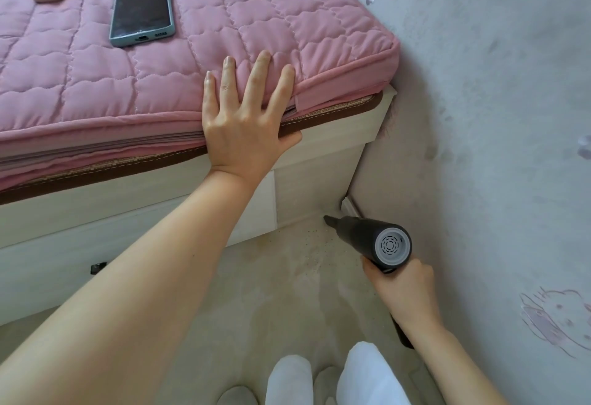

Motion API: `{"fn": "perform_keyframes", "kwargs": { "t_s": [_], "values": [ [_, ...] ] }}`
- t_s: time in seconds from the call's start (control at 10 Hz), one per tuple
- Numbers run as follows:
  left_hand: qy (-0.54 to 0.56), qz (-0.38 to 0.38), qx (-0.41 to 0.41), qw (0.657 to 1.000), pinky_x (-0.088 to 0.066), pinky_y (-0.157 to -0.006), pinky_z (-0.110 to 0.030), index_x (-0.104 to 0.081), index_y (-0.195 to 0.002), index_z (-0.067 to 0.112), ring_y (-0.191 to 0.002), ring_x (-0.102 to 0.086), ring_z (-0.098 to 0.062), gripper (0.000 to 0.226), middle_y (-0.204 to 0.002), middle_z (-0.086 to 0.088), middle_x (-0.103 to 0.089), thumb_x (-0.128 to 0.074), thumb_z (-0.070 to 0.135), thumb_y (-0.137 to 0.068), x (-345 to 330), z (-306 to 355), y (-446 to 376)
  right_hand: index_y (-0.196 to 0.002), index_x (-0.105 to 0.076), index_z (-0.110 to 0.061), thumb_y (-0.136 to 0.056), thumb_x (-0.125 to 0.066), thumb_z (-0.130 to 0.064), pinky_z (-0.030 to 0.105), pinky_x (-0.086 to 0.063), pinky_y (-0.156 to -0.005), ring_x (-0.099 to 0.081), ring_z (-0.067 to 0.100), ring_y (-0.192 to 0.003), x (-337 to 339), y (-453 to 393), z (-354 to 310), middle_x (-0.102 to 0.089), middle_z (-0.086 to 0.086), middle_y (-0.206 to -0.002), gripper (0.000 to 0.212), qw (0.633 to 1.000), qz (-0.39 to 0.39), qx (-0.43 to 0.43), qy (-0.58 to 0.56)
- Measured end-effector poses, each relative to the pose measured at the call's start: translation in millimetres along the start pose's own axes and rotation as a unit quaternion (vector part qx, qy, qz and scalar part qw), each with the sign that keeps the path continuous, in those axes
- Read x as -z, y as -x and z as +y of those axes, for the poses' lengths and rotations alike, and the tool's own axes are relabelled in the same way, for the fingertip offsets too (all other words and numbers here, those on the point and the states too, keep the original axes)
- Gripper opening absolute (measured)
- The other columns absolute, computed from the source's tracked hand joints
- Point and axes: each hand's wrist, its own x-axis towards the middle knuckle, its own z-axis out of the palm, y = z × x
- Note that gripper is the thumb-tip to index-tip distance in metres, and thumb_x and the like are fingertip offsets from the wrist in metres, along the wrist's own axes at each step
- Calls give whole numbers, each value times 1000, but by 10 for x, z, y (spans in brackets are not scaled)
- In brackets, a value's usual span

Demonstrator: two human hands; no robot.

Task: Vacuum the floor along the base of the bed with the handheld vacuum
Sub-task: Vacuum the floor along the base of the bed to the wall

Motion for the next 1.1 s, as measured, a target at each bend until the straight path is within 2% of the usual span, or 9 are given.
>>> {"fn": "perform_keyframes", "kwargs": {
  "t_s": [0.1, 0.2, 0.3, 0.4, 0.7, 0.8, 1.0, 1.1],
  "values": [
    [1, -3, 1, 1000, -44, -104, -62, -52, -141, 28, -128, -54, -45, 76, -146, -8, -55, -52, 67, -76, 3, -6, -2, -78, -63, -18, -70, -72, -36, 32, -48, -57, -62, 30, -71, -26, 67, -110, -66, 2, -66, 22, 1000, -21, 6, -16],
    [0, -4, 0, 1000, -44, -104, -62, -51, -142, 28, -128, -54, -45, 75, -146, -8, -55, -51, 67, -77, 5, -2, 1, -73, -61, -20, -69, -72, -35, 27, -45, -56, -61, 22, -67, -83, 126, -205, -60, -8, -59, 18, 999, -38, 15, -32],
    [6, -5, 1, 1000, -43, -104, -62, -51, -141, 28, -128, -54, -46, 76, -146, -8, -55, -51, 65, -75, 2, -4, -5, -64, -57, -20, -69, -72, -36, 35, -51, -58, -59, 23, -64, -137, 153, -279, -62, -3, -57, 22, 998, -52, 28, -21],
    [6, -1, 1, 1000, -44, -104, -62, -52, -141, 28, -127, -54, -46, 76, -145, -8, -55, -52, 64, -74, -4, -2, -6, -71, -62, -17, -69, -73, -33, 36, -53, -62, -62, 23, -69, -178, 170, -358, -67, -1, -64, 19, 998, -45, 39, -36],
    [9, -2, 2, 1000, -43, -105, -62, -51, -142, 28, -128, -53, -46, 76, -146, -8, -55, -53, 64, -75, -11, -2, -3, -64, -56, -22, -68, -71, -35, 36, -51, -56, -59, 19, -60, -320, 247, -485, -60, -4, -55, 20, 995, -73, 58, -36],
    [10, -3, 3, 1000, -43, -105, -62, -51, -142, 28, -129, -53, -46, 77, -146, -8, -54, -55, 65, -75, -13, 2, 4, -66, -56, -25, -67, -70, -34, 32, -50, -55, -57, 14, -60, -344, 255, -497, -59, -7, -55, 17, 994, -80, 59, -44],
    [6, -7, 3, 1000, -42, -106, -62, -50, -143, 28, -129, -53, -45, 78, -146, -8, -54, -57, 66, -74, -14, 5, 10, -59, -49, -29, -67, -71, -29, 26, -42, -51, -46, 10, -52, -307, 285, -466, -52, -12, -52, 24, 991, -93, 79, -44],
    [5, -11, 3, 1000, -42, -106, -62, -49, -143, 28, -129, -53, -45, 77, -147, -8, -54, -52, 66, -76, -7, 2, 6, -62, -53, -29, -67, -72, -32, 30, -47, -55, -53, 13, -57, -246, 278, -435, -56, -8, -52, 20, 994, -83, 60, -46]
  ]
}}
